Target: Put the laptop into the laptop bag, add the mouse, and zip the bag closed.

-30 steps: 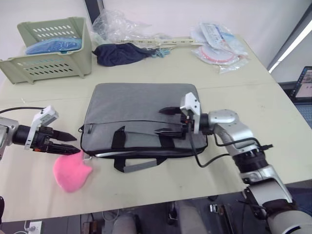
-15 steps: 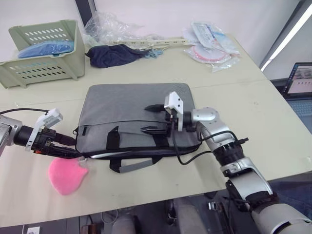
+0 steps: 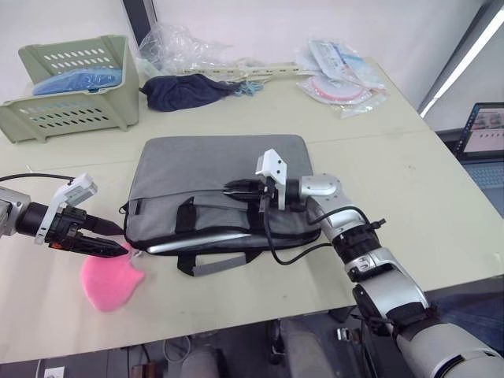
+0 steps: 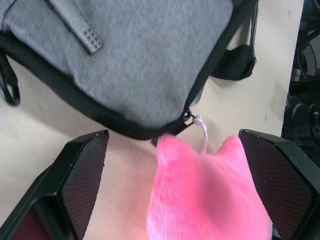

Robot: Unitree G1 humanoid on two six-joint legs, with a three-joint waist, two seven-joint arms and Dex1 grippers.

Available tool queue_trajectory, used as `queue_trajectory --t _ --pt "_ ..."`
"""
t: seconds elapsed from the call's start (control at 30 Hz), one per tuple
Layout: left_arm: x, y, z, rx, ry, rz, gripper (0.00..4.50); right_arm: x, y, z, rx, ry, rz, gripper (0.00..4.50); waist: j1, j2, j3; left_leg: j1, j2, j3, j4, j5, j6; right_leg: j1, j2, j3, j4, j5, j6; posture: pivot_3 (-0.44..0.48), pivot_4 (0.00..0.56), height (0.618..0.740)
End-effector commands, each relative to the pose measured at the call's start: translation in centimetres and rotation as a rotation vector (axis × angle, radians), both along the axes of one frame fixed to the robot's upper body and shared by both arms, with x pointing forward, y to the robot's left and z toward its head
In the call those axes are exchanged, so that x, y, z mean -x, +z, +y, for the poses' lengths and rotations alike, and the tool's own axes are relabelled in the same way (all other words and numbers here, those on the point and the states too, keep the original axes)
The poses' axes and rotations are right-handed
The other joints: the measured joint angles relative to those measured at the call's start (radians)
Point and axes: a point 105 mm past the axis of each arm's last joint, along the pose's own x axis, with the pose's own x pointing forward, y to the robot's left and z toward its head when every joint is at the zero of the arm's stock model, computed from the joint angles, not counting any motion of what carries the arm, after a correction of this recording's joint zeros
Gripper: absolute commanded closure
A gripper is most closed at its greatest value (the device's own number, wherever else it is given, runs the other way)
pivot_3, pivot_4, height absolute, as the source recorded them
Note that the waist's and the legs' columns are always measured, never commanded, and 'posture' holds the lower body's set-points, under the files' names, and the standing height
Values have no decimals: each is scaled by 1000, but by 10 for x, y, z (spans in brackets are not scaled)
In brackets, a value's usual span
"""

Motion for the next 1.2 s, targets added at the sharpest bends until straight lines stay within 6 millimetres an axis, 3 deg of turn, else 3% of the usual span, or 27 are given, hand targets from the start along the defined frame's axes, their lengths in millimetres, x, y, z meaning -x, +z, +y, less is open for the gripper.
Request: queue_trajectory --t 0.03,0.4,0.53,0.6,0.77,1.2 --pt "14 7 -1 41 -79 54 0 -1 -32 -11 101 -35 95 4469 3 0 0 0 0 0 0 0 0 0 0 0 0 0 0 0 150 740" --pt "43 -5 -2 33 -120 154 0 2 -35 -11 105 -28 97 4469 20 0 0 3 0 3 -2 0 0 -1 0 4 2 0 -1 0 150 740" --pt "53 -6 0 51 -117 168 1265 3 -35 -10 103 -25 99 4500 21 0 0 4 0 4 -2 0 0 -1 0 6 2 -1 -1 0 150 740" --pt "52 -6 1 61 -99 161 2438 3 -35 -10 103 -23 99 4500 21 -1 0 5 0 5 -2 0 0 0 1 7 2 -1 -1 0 150 740" --pt "60 -7 -10 143 -76 206 4097 4 -36 -7 101 -19 100 4500 20 0 0 8 0 7 -5 0 0 0 2 9 2 -1 -1 0 150 740" --pt "75 -24 -60 351 41 121 4097 9 -42 0 103 -1 112 4500 18 0 0 12 1 6 -7 -1 -1 -1 4 23 2 -2 -3 0 150 740"
